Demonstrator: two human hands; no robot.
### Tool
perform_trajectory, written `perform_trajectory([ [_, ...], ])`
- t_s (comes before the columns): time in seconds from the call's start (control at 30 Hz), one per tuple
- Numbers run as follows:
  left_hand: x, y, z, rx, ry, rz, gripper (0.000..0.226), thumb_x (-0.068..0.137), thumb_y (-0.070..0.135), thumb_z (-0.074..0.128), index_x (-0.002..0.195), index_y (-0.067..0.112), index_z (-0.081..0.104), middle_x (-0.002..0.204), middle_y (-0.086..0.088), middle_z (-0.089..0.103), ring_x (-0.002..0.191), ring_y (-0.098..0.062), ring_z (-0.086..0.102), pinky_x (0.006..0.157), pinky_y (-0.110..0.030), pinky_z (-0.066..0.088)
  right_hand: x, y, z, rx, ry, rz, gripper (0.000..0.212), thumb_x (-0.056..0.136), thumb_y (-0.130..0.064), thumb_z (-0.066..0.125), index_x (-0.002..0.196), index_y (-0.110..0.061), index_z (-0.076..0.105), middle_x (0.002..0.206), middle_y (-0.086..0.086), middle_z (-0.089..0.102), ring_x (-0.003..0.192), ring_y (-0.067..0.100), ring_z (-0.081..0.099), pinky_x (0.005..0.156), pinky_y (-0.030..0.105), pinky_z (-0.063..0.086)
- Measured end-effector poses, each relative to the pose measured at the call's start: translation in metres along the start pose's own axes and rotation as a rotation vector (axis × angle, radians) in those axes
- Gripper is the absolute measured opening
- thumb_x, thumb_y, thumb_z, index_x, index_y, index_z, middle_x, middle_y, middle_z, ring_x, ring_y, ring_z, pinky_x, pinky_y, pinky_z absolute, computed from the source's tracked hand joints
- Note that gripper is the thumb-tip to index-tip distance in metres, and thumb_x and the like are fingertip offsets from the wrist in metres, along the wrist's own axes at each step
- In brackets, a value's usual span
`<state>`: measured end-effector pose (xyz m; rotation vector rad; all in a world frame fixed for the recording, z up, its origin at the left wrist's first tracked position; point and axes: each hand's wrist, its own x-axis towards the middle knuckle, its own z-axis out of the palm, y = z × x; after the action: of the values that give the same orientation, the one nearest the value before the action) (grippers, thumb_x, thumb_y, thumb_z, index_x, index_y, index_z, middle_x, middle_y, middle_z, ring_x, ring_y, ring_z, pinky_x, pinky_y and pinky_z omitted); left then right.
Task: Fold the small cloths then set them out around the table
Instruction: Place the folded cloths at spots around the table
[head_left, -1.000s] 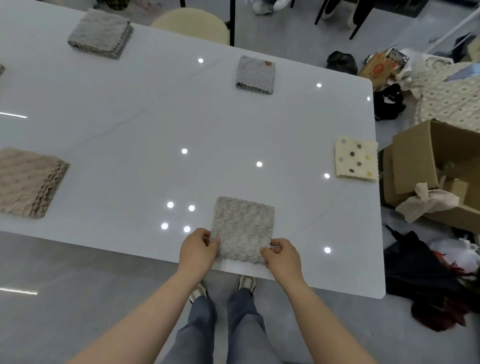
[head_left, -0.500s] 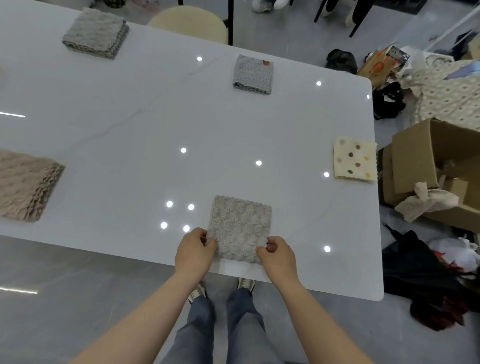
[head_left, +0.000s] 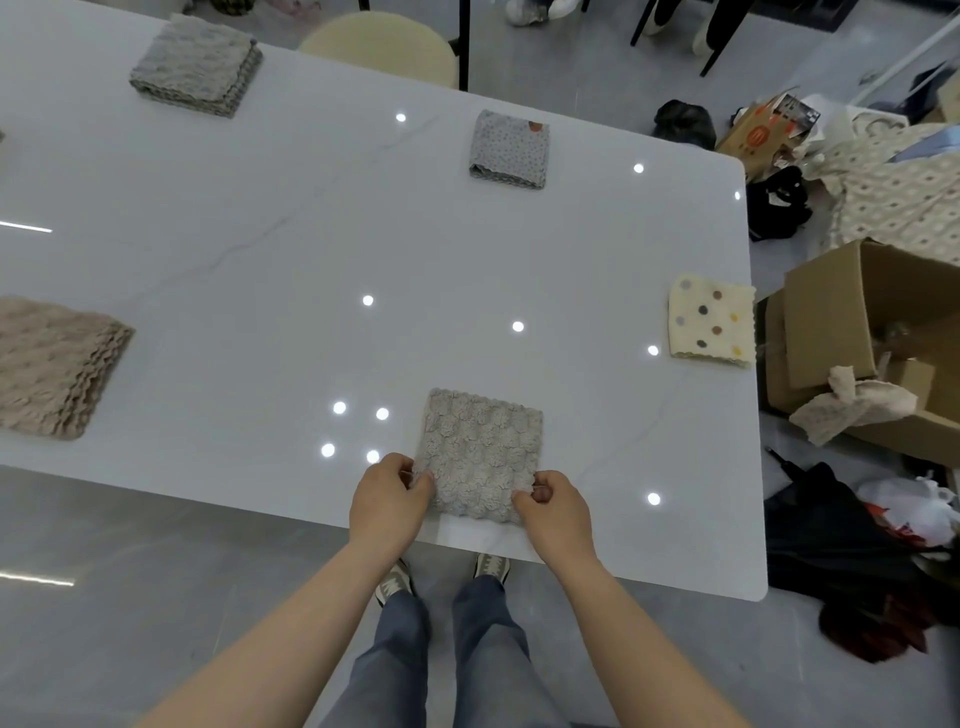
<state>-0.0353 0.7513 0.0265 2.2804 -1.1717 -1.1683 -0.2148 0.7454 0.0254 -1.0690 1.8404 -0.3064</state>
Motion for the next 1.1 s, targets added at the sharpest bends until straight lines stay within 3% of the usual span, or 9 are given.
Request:
perform_trajectory([
  [0.1,-0.001,0.000,-0.003,-0.011,0.004,-0.028,0.023,0.088,0.025,0.057,0.103,0.008,0.060,0.089,-0.001,0.060,0.080,-0.017,0.054,0.059,-0.025,0.035,-0.002,0.000,-0.003,0.020,0.006,0.019,0.019,0.089,-0.016,0.061,0.107,-0.014,0.056,0.082,-0.008,0.054,0.082,0.013,0.053,0.060,0.011,0.035],
  [0.27,-0.003,-0.001,-0.014,-0.052,0.034,-0.026,0.027,0.088,0.024,0.055,0.110,0.009,0.059,0.100,-0.001,0.061,0.087,-0.016,0.057,0.067,-0.026,0.039,-0.009,-0.007,-0.014,0.022,0.082,0.012,0.036,0.089,-0.024,0.062,0.123,-0.013,0.054,0.111,0.003,0.060,0.093,0.014,0.055,0.074,0.021,0.039],
  [0.37,-0.009,0.002,-0.023,-0.104,0.054,0.007,0.027,0.089,0.026,0.055,0.112,0.012,0.057,0.102,-0.001,0.061,0.089,-0.016,0.058,0.071,-0.027,0.041,-0.017,-0.016,-0.018,0.040,0.105,-0.057,0.032,0.090,-0.021,0.062,0.120,-0.014,0.055,0.110,0.002,0.060,0.090,0.012,0.056,0.067,0.014,0.039],
  [0.47,-0.018,0.004,-0.032,-0.131,0.058,0.048,0.024,0.090,0.025,0.055,0.111,0.013,0.057,0.101,0.000,0.061,0.087,-0.015,0.059,0.072,-0.027,0.042,-0.028,-0.025,-0.016,0.063,0.113,-0.102,0.029,0.089,-0.017,0.061,0.117,-0.013,0.058,0.106,0.001,0.061,0.093,0.013,0.059,0.074,0.019,0.041],
  [0.7,-0.039,0.000,-0.041,-0.142,0.077,0.057,0.021,0.089,0.024,0.056,0.109,0.016,0.058,0.099,0.003,0.061,0.084,-0.010,0.057,0.072,-0.025,0.041,-0.047,-0.035,-0.006,0.100,0.022,-0.170,0.023,0.090,-0.017,0.059,0.113,-0.017,0.060,0.097,-0.006,0.061,0.088,0.003,0.058,0.067,0.009,0.040],
  [0.9,-0.047,-0.002,-0.035,-0.145,0.108,0.021,0.023,0.090,0.024,0.056,0.111,0.014,0.058,0.100,0.002,0.062,0.085,-0.011,0.058,0.071,-0.025,0.043,-0.034,-0.022,-0.022,0.027,0.087,-0.156,0.034,0.091,-0.020,0.060,0.123,-0.013,0.055,0.117,0.002,0.060,0.102,0.012,0.053,0.083,0.021,0.038],
  [1.1,-0.041,0.001,-0.024,-0.100,0.092,0.002,0.033,0.091,0.027,0.055,0.120,0.012,0.056,0.109,0.000,0.062,0.094,-0.014,0.060,0.077,-0.027,0.046,-0.017,-0.011,-0.021,-0.029,-0.072,-0.085,0.048,0.092,-0.025,0.057,0.136,-0.010,0.044,0.128,0.006,0.053,0.108,0.017,0.052,0.081,0.020,0.036],
])
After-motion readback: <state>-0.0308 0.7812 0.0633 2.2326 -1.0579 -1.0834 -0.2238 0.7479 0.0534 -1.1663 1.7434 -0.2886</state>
